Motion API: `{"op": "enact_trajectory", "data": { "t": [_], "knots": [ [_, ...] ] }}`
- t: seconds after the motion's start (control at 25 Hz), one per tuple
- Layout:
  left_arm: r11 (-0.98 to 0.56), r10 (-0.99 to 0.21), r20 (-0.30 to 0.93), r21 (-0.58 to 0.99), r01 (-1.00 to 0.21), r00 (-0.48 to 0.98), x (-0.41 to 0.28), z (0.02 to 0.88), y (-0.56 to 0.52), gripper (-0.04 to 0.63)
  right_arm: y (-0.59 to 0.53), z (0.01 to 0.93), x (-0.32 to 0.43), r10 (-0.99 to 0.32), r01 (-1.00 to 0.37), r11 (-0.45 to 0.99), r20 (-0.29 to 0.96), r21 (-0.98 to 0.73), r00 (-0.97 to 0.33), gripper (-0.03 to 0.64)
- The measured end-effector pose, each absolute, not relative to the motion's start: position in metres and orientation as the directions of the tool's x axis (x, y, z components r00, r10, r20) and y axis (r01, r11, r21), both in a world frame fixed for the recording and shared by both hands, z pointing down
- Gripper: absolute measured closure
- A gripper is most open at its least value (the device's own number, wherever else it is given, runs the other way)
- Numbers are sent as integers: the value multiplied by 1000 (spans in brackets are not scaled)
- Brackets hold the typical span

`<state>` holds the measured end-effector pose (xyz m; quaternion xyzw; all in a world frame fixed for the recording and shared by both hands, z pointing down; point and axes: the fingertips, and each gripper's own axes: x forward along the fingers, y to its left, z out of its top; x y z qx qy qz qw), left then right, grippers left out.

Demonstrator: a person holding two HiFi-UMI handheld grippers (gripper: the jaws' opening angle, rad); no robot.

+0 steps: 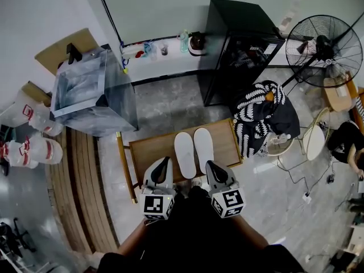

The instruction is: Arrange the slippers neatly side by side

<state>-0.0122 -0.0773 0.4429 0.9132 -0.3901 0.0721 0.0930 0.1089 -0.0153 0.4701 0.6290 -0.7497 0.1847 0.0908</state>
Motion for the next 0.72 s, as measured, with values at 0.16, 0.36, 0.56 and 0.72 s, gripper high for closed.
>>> {"op": "enact_trajectory", "data": {
  "t": [0.16, 0.36, 0.56, 0.72],
  "knots": [
    [-673, -702, 206, 125, -729, 682, -13, 443, -79, 577, -16, 471, 112, -908, -978, 131, 376, -164, -185, 604],
    [-674, -700, 206, 126, -728, 684, -11, 442, -80, 577, -18, 471, 113, -907, -978, 129, 380, -165, -183, 604],
    [-675, -698, 208, 127, -726, 685, -10, 443, -79, 577, -17, 471, 113, -906, -977, 133, 379, -165, -187, 604],
    [-672, -701, 207, 128, -730, 682, -11, 445, -77, 577, -16, 473, 111, -905, -977, 141, 378, -162, -193, 604]
  ]
}}
